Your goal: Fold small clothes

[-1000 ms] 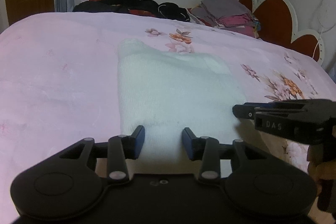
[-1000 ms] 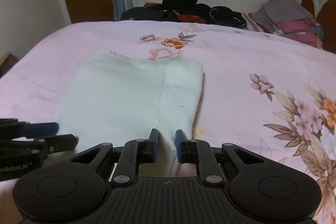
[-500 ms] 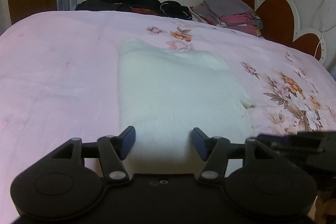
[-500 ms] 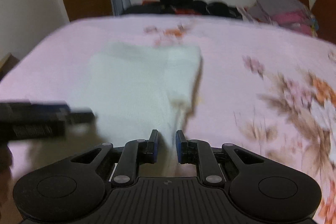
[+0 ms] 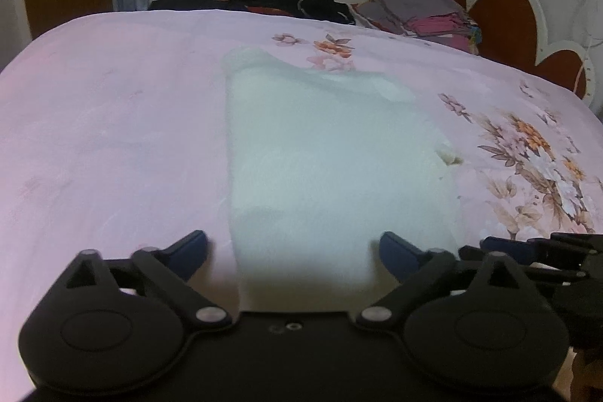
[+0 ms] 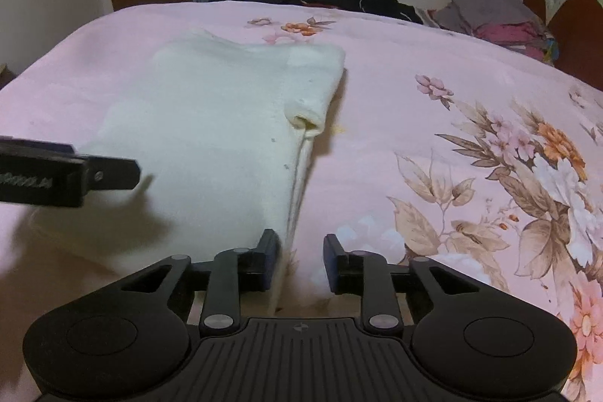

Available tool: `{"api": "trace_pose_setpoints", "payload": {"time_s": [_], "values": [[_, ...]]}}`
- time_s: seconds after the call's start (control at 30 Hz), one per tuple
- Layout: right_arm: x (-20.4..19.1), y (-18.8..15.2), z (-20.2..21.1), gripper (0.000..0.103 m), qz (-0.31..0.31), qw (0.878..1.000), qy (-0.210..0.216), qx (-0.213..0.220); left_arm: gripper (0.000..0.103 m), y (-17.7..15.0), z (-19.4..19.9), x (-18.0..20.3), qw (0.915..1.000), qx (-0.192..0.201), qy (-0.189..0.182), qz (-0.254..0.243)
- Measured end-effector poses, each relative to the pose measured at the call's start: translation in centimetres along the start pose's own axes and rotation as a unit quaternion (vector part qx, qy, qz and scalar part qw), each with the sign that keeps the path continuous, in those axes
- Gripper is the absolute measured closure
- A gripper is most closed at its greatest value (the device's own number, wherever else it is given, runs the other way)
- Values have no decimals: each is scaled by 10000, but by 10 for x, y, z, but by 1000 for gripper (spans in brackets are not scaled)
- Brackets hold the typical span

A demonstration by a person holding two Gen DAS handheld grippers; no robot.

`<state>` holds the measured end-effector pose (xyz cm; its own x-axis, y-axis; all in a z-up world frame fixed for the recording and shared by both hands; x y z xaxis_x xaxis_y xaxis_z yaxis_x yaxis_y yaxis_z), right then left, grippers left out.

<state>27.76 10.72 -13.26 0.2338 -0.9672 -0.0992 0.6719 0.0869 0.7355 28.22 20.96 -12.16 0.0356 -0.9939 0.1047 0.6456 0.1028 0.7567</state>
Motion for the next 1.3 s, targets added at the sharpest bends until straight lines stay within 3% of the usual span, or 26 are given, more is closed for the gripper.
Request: {"api": "trace_pose_setpoints", "payload": {"time_s": [0.2, 0.33, 0.37, 0.4, 0.73, 0.83, 0.97, 1.13, 1.3], "values": [[2, 1, 2, 76, -30, 10000, 78, -13, 0, -5, 6, 0, 9980, -427, 403, 242], [7, 4, 20, 53, -253, 9995, 82, 153, 0, -11, 20, 3, 9961, -509, 667, 274], [8, 2, 28, 44, -352, 9991, 147, 201, 0, -12, 26, 6, 9961, -449, 735, 206], [9, -1, 37, 41, -423, 9986, 220, 245, 0, -14, 33, 10, 9961, -375, 779, 151], [15, -31, 135, 38, -471, 9955, 615, 542, 0, -35, 135, 53, 9954, 385, 876, -68], [13, -35, 170, 23, -373, 9943, 731, 685, 0, -41, 170, 68, 9936, 587, 968, -36], [7, -39, 227, 19, -223, 9905, 916, 1006, 0, -50, 218, 82, 9910, 775, 1086, 91], [-2, -45, 294, 0, -202, 9853, 832, 1481, 0, -59, 262, 88, 9890, 852, 1177, 280], [-4, -53, 336, 0, -429, 9820, 689, 1705, 0, -67, 298, 96, 9866, 994, 1288, 123]]}}
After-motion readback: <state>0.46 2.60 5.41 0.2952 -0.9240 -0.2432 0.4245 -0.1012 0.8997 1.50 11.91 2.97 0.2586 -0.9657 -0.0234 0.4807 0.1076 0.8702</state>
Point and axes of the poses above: each gripper's, at about its wrist camera, not at the fingertips, and z roughly against the way its jaws point, x to its right, y to its top, the point moved 3 cm from there along -z, roughly the way its jaws point, and after that the axes turned 7 degrees about x, right-handed, at the moved point
